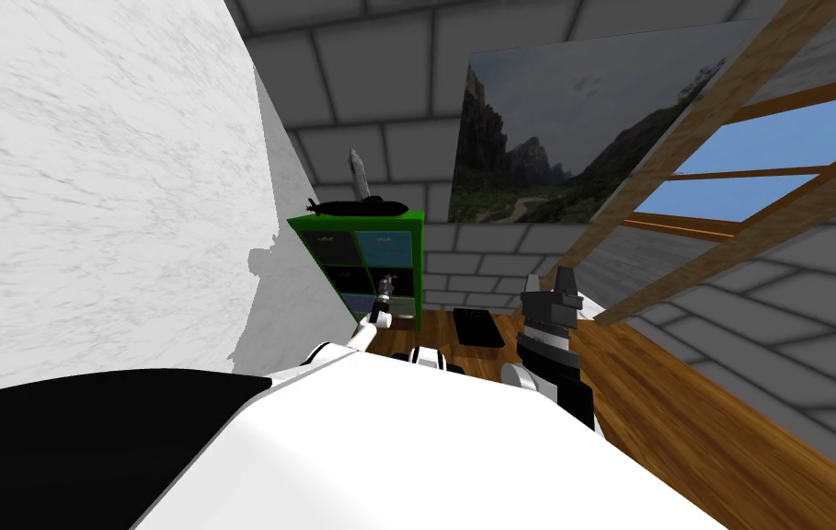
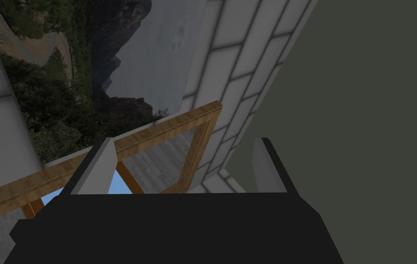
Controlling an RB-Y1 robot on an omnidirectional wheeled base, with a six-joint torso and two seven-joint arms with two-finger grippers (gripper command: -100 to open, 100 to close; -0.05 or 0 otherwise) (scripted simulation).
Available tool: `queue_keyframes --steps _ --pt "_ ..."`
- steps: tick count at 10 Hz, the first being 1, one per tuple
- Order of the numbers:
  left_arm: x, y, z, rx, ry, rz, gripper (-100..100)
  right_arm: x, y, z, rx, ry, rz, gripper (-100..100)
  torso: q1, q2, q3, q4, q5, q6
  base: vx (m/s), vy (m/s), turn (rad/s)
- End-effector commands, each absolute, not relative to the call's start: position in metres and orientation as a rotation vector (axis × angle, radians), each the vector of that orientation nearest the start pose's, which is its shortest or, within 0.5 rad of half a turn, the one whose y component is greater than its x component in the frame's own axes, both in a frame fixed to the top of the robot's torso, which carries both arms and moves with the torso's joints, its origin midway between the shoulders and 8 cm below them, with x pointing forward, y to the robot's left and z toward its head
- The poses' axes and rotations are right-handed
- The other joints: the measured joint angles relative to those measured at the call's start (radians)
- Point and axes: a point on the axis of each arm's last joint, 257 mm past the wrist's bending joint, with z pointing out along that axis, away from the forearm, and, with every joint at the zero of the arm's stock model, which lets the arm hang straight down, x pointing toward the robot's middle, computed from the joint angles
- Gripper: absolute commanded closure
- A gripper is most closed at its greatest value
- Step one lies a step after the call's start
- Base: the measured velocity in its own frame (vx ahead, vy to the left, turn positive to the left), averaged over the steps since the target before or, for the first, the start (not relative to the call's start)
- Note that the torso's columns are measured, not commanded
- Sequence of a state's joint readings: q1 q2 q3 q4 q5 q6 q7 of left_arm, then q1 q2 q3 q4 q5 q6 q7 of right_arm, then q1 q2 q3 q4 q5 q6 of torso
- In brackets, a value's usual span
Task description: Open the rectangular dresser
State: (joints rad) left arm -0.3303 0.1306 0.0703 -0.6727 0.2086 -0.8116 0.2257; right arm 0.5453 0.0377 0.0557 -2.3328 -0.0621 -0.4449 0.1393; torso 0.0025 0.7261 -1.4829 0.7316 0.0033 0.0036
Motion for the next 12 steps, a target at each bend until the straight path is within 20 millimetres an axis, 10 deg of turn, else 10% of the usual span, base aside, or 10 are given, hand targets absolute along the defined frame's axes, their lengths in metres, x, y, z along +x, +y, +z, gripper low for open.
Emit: queue_keyframes --steps 1,12 --pt "0.547 0.296 -0.284 -1.258 0.829 -1.437 100 0.341 -0.277 0.023 0.712 0.612 1.242 0 0.001 0.002 0.001 0.0 0.001 -0.001 0.047 0.015 -0.041" --pt "0.493 0.301 -0.282 -1.242 0.802 -1.441 100 0.341 -0.277 0.023 0.712 0.612 1.242 0 0.001 0.003 0.002 -0.004 0.003 -0.002 0.04 0.003 -0.014"
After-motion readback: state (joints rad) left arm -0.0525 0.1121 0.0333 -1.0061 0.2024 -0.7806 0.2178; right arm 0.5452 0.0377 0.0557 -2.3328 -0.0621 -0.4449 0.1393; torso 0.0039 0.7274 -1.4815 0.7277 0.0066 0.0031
